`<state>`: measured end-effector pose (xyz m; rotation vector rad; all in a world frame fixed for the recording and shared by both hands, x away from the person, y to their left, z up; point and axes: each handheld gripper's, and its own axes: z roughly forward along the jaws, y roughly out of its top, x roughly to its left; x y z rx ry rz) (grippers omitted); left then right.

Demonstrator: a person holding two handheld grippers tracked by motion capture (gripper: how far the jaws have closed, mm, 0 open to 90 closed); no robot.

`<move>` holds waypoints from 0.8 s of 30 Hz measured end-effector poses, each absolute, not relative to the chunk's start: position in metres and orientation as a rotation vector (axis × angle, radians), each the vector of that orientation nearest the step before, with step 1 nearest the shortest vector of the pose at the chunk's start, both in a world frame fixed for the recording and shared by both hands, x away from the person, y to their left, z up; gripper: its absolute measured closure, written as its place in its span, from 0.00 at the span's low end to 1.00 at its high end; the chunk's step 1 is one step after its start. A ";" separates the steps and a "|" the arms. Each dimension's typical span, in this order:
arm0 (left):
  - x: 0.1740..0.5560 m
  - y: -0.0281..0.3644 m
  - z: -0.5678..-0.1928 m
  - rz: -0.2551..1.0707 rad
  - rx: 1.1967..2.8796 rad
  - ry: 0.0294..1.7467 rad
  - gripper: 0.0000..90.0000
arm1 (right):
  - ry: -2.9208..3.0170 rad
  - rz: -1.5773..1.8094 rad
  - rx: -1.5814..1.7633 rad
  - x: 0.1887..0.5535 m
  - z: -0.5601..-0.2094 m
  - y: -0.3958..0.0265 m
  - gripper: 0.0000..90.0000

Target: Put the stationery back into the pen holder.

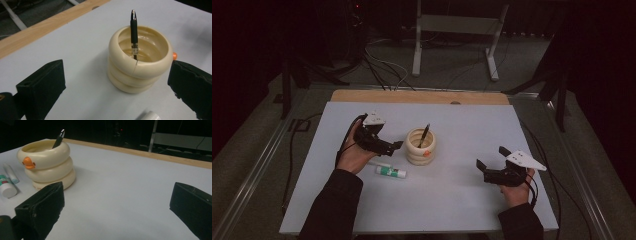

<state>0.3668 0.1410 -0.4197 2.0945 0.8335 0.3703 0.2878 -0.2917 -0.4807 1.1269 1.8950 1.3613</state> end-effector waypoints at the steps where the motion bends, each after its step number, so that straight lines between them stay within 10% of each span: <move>1: 0.367 0.141 -0.420 0.370 2.094 0.834 0.02 | 1.895 1.361 1.127 0.288 -0.481 -0.292 0.00; 24: 0.360 0.166 -0.428 0.384 2.216 0.843 0.05 | 1.892 1.375 1.118 0.290 -0.485 -0.292 0.00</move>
